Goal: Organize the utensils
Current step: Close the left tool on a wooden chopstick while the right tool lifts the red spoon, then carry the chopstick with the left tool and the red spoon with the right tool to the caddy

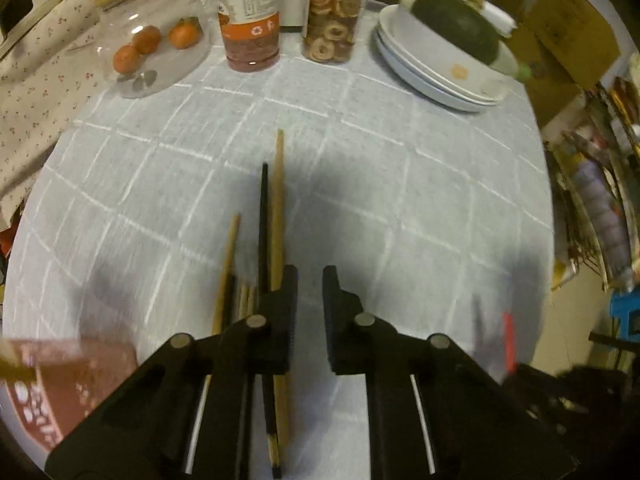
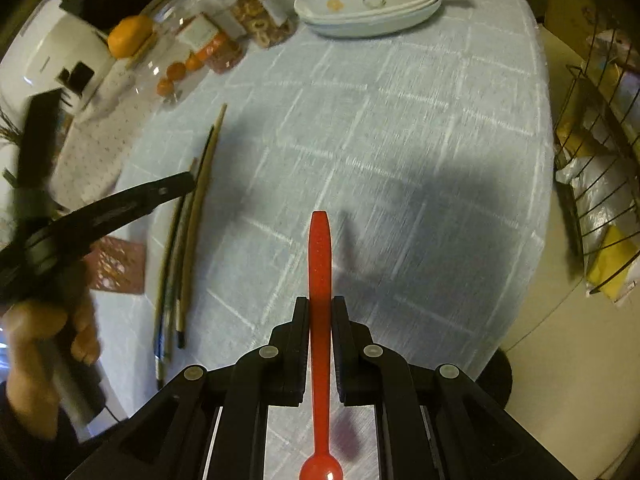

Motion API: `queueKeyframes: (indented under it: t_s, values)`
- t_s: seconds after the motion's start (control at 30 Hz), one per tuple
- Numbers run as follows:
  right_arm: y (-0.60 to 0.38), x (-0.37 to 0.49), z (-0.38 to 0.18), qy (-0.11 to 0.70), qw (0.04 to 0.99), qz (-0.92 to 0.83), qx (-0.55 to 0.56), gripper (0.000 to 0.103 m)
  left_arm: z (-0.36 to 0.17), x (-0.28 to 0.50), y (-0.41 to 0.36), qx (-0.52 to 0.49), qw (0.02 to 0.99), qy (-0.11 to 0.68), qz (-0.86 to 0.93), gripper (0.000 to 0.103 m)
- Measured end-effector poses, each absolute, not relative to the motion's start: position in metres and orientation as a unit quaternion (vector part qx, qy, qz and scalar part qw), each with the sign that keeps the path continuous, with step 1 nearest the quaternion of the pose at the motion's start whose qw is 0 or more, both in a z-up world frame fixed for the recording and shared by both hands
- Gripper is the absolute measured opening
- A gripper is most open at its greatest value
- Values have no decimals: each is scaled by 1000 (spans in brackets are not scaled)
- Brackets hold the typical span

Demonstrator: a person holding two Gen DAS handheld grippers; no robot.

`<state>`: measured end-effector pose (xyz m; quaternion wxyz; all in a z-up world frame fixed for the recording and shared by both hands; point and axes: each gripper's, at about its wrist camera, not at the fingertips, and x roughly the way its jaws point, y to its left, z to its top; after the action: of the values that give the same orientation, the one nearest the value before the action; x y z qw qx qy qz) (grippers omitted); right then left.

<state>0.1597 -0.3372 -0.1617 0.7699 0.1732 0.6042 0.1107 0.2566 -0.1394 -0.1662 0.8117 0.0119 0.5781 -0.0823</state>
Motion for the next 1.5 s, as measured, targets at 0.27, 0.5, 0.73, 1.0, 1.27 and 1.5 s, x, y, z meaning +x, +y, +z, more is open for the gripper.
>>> queueKeyframes:
  t_s: [0.27, 0.5, 0.73, 1.0, 1.27, 1.5]
  values:
    - [-351, 164, -159, 594, 769, 116, 203, 10, -184, 273, -148, 45, 811, 582, -46, 12]
    - [-351, 163, -164, 600, 766, 116, 201, 10, -182, 270, -152, 61, 814, 576, -46, 12]
    - [-348, 164, -166, 602, 764, 116, 202, 10, -186, 278, -152, 58, 805, 589, -43, 12]
    - [-344, 163, -160, 595, 773, 115, 190, 10, -186, 277, -150, 66, 804, 588, -56, 8]
    - [-337, 148, -124, 558, 804, 110, 176, 10, -127, 217, -154, 90, 829, 541, -112, 8]
    - [-319, 126, -86, 515, 835, 107, 163, 11, -62, 155, -135, 87, 868, 463, -158, 8]
